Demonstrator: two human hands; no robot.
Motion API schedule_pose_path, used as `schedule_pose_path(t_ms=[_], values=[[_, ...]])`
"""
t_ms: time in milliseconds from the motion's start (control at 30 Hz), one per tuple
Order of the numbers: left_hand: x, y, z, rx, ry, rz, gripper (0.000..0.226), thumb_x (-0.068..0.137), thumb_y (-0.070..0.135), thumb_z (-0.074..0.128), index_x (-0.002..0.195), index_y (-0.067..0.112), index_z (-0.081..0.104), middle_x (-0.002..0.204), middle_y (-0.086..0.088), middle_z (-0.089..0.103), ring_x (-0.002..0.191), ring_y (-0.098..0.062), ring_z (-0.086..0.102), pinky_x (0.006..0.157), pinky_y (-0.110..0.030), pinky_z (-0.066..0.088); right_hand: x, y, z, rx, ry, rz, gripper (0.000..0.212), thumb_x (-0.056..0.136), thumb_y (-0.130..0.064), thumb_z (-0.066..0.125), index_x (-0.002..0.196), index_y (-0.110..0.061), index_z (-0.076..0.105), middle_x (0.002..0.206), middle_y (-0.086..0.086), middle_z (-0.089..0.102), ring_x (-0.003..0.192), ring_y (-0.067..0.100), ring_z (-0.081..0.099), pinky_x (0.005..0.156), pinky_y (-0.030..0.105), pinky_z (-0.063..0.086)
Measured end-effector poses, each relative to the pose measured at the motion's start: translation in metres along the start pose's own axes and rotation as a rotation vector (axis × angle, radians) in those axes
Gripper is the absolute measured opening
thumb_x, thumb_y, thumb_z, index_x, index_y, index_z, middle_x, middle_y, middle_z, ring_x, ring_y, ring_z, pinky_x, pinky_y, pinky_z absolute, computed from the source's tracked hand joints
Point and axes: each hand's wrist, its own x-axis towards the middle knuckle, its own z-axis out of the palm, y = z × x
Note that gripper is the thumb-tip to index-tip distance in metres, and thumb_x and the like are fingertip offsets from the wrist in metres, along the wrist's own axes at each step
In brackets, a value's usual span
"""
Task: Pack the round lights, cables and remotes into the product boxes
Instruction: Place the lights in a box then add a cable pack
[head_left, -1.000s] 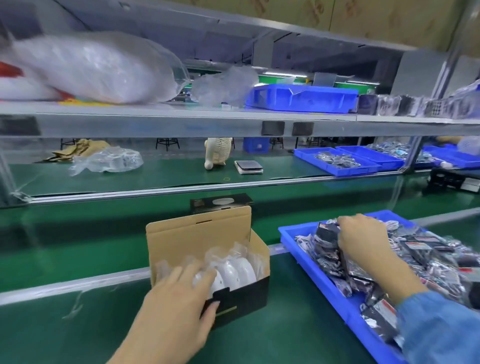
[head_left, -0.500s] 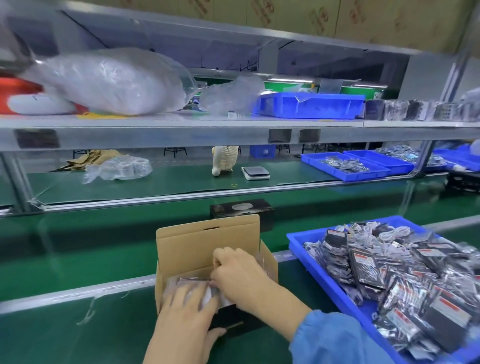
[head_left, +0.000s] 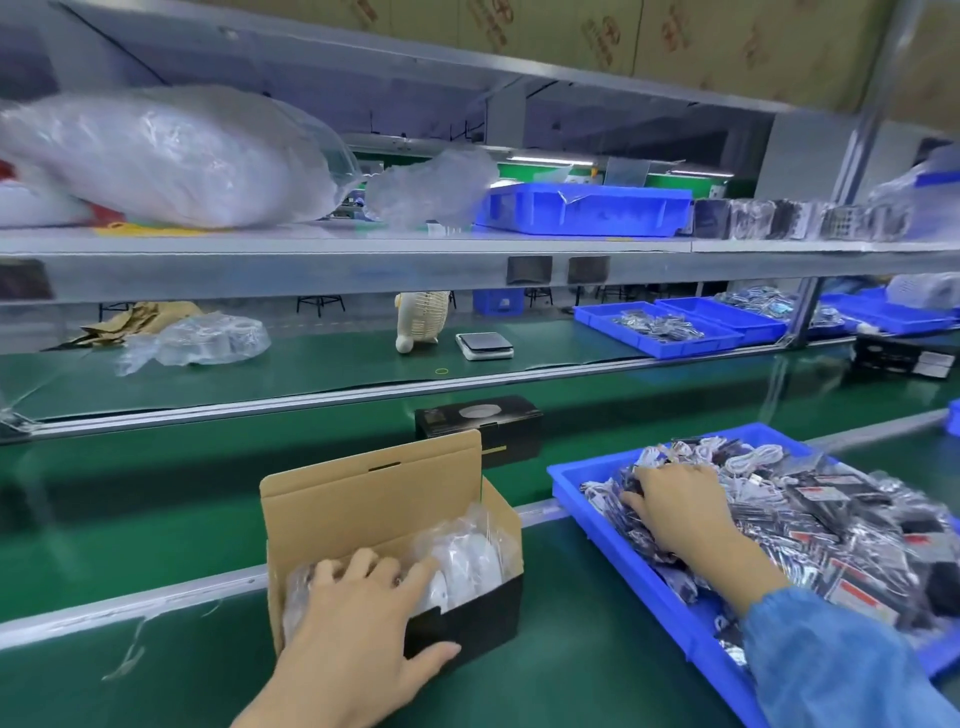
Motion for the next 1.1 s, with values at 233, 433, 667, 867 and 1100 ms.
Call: schedule_pose_path(t_ms=[233,433,667,867,1100], values=[[-0.017,0.005,0.007,0.017,0.192,-0.127,0.083,0.027,0.066,0.087,0.094,0.016,0.078,0.068,-0.013,0.059,0.063,-0.036,0.06,0.054,-0.054,0.051,-0.006,-0.005,-0.057,0.57,0.386,0.114,0.024,0.097,-0.018,0.049,0.119,-0.012,0.059,0.093,0.015,0.07,0.086,0.036,0.065,0.071,0.036,0.047],[-0.019,0.011,-0.001,0.023,0.069,-0.231,0.083,0.068,0.082,0.054,0.139,0.04,0.045,0.109,-0.008,0.057,0.098,-0.033,0.054,0.085,-0.047,0.044,-0.052,-0.107,-0.104,1.111,0.541,-0.801,0.024,0.093,-0.005,0.06,0.116,-0.008,0.065,0.108,0.001,0.066,0.099,0.01,0.062,0.083,0.019,0.049],[-0.022,0.003,0.011,0.026,0.183,-0.123,0.066,0.028,0.068,0.085,0.071,0.02,0.074,0.057,-0.009,0.053,0.047,-0.032,0.053,0.05,-0.046,0.051,-0.05,-0.158,-0.076,0.151,0.26,-0.797,0.015,0.065,-0.013,0.07,0.076,-0.023,0.071,0.087,-0.005,0.06,0.081,0.018,0.056,0.062,0.028,0.04],[-0.029,0.001,0.015,0.027,0.372,-0.098,0.061,0.069,0.061,0.049,0.09,0.012,0.078,0.089,-0.02,0.071,0.079,-0.041,0.069,0.072,-0.055,0.057,-0.049,-0.167,-0.101,0.032,-0.15,-0.81,0.023,0.088,0.002,0.05,0.106,-0.004,0.063,0.097,0.015,0.058,0.085,0.034,0.057,0.064,0.038,0.041],[-0.044,0.034,-0.001,-0.126,0.118,-0.258,0.118,0.01,0.057,0.093,0.117,0.012,0.071,0.122,-0.039,0.058,0.102,-0.062,0.058,0.072,-0.076,0.044,0.021,-0.066,-0.072,0.846,0.697,-0.201,0.027,0.089,-0.014,0.052,0.107,-0.019,0.07,0.099,0.001,0.071,0.085,0.026,0.067,0.071,0.034,0.053]])
